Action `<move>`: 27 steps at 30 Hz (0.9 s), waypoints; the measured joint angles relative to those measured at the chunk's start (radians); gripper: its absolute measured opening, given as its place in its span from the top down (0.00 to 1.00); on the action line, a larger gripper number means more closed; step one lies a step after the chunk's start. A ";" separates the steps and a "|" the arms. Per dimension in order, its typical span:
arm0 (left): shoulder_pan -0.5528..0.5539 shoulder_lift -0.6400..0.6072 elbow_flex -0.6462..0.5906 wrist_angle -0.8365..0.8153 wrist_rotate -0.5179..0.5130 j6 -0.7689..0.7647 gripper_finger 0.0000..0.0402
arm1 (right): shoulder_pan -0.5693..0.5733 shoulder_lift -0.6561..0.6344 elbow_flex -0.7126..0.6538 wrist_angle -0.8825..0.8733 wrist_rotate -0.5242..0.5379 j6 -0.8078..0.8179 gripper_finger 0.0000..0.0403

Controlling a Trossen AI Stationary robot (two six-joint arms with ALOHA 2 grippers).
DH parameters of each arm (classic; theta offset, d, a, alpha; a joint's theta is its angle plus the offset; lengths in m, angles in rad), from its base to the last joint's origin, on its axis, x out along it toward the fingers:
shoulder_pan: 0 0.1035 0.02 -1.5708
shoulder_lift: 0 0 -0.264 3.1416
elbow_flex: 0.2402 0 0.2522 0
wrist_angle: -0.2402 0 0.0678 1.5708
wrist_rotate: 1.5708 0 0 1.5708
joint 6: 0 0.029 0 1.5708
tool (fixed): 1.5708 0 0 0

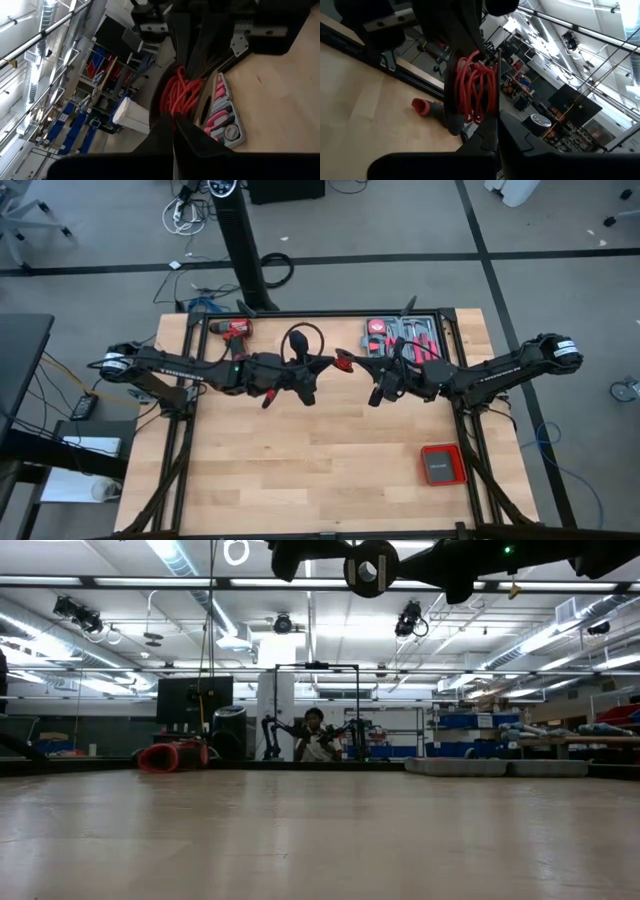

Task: Coil cords
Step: Uncoil the red wire from the black spool

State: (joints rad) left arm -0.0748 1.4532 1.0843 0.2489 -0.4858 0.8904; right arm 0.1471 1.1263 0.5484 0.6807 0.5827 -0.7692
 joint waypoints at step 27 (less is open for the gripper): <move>-0.012 0.100 0.047 0.065 0.053 -0.154 1.00 | -0.118 0.129 0.073 -0.011 0.001 -0.010 1.00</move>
State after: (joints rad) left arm -0.0864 1.5528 1.1316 0.3135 -0.4332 0.7369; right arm 0.0288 1.2550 0.6212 0.6698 0.5834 -0.7793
